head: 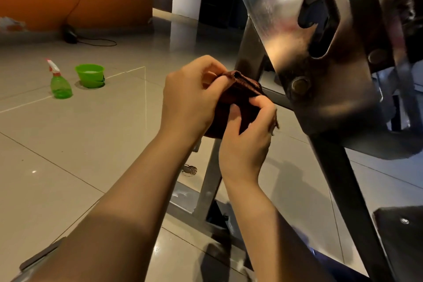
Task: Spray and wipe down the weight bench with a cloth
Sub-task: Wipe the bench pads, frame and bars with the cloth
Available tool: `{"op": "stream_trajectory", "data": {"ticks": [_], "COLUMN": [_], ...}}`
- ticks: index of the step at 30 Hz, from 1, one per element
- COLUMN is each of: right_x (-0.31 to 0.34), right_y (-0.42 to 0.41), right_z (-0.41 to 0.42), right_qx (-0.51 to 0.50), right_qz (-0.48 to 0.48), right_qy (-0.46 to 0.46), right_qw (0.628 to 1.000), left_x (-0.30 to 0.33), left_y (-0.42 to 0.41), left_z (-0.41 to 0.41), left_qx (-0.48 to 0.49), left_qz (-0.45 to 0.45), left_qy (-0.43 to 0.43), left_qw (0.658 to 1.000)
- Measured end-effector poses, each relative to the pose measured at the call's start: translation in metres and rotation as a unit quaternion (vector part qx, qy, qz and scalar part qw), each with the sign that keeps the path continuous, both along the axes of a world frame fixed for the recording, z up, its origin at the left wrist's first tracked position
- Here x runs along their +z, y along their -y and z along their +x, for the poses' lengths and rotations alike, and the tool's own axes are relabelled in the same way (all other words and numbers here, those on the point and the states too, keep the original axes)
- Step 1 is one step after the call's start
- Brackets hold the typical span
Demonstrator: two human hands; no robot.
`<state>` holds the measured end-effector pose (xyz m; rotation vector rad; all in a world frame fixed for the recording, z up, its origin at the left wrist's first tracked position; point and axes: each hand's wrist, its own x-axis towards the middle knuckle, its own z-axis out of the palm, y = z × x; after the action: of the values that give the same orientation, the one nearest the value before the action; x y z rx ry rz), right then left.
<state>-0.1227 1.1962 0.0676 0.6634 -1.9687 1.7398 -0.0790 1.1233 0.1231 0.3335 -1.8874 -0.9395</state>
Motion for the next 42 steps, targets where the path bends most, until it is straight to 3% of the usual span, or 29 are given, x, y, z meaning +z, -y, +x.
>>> {"op": "stream_trajectory", "data": {"ticks": [4, 7, 14, 18, 21, 26, 32, 35, 42], "right_x": [0.011, 0.019, 0.048, 0.042, 0.011, -0.043, 0.022, 0.048, -0.021], "right_y": [0.003, 0.007, 0.018, 0.022, 0.015, -0.003, 0.008, 0.015, -0.005], "right_z": [-0.003, -0.014, -0.029, -0.032, -0.030, -0.023, -0.031, -0.035, -0.037], "right_qx": [0.046, 0.074, 0.090, 0.112, 0.104, 0.151, 0.118, 0.144, 0.174], "right_qz": [-0.012, 0.021, -0.005, -0.033, 0.013, 0.084, -0.036, -0.062, 0.067], "right_qy": [0.149, 0.200, 0.147, 0.144, 0.136, 0.268, 0.175, 0.184, 0.263], "right_qw": [0.988, 0.977, 0.985, 0.983, 0.985, 0.948, 0.977, 0.970, 0.947], "left_x": [-0.003, -0.008, -0.010, -0.017, -0.030, -0.051, -0.061, -0.059, -0.060], "left_y": [0.001, 0.004, 0.006, 0.009, 0.015, 0.018, 0.011, 0.014, 0.016], "left_z": [-0.005, -0.011, -0.012, -0.009, -0.005, 0.001, -0.002, 0.000, 0.004], "left_qx": [-0.028, -0.049, -0.129, -0.122, -0.088, -0.072, -0.083, -0.081, -0.093], "left_qz": [0.072, 0.130, 0.211, 0.218, 0.234, 0.257, 0.256, 0.256, 0.258], "left_qy": [-0.020, -0.041, -0.128, -0.095, -0.043, 0.003, 0.023, 0.022, 0.034], "left_qw": [0.997, 0.989, 0.960, 0.964, 0.967, 0.964, 0.963, 0.963, 0.961]}}
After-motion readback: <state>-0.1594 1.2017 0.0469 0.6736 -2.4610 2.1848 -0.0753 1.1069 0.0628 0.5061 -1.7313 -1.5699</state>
